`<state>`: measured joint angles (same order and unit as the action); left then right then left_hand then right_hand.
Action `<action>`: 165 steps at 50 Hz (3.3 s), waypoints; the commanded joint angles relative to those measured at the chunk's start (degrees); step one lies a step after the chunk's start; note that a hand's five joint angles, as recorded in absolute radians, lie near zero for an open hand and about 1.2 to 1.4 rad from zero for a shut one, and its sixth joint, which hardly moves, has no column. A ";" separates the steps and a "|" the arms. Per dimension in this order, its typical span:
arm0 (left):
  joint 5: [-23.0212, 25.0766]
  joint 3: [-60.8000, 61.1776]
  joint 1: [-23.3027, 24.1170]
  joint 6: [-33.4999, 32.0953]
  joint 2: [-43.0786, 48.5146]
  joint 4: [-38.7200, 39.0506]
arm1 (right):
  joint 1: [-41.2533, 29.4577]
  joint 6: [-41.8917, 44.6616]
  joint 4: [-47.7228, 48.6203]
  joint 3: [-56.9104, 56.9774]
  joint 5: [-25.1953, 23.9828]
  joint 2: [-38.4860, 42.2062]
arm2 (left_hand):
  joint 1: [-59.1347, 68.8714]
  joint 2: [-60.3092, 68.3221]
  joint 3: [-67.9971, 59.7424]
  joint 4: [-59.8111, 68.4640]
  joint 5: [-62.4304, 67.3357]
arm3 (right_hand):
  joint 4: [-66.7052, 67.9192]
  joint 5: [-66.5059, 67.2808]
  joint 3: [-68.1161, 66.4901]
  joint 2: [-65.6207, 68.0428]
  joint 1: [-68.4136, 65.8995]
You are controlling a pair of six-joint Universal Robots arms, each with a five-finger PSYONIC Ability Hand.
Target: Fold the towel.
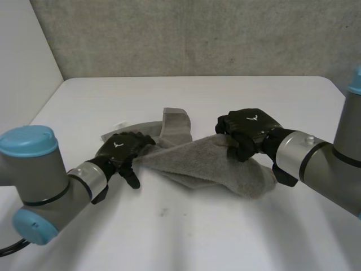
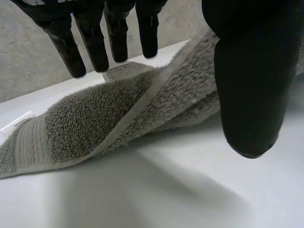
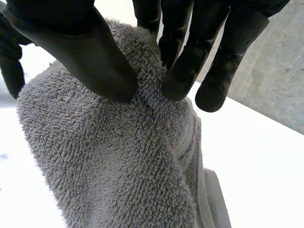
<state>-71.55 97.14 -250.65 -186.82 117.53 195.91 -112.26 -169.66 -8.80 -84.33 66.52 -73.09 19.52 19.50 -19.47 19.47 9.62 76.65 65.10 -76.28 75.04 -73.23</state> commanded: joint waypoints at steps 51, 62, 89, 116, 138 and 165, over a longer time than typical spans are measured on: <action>-0.17 -6.86 5.96 2.60 9.37 0.61 | 3.01 0.04 3.09 -5.59 0.10 -2.94 | 32.58 32.60 -32.63 32.63 32.48 | 3.35 4.90 -3.72 4.96 -6.77; -2.44 -11.44 9.13 4.10 12.99 0.52 | 3.01 -1.46 3.53 -4.53 0.63 -3.46 | 60.48 60.50 -60.53 60.53 60.38 | 3.35 4.90 -3.72 4.96 -6.77; -11.16 -19.69 2.27 -8.38 -33.95 -22.05 | 4.77 18.76 -18.09 16.03 9.42 -23.33 | 60.48 60.50 -60.53 60.53 60.38 | 3.35 4.90 -3.72 4.96 -6.77; -11.86 -55.68 1.48 -12.96 5.76 -15.16 | -3.06 26.75 1.51 43.81 19.61 16.05 | 60.48 60.50 -60.53 60.53 60.38 | 3.35 4.90 -3.72 4.96 -6.77; -13.44 -24.89 1.39 -5.13 -9.69 -2.20 | -2.44 26.23 9.07 20.82 17.87 6.04 | 60.48 60.50 -60.53 60.53 60.38 | 3.35 4.90 -3.72 4.96 -6.77; -6.32 5.78 0.69 -13.40 -0.98 7.47 | 0.10 26.05 15.22 -8.83 13.46 8.59 | 60.48 60.50 -60.53 60.53 60.38 | 3.35 4.90 -3.72 4.96 -6.77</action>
<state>-77.82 102.45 -249.96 -200.43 118.98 203.46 -113.45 -142.98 6.46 -91.54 79.04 -61.42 68.85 69.79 -69.69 69.84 59.41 76.65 68.04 -76.28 75.02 -76.38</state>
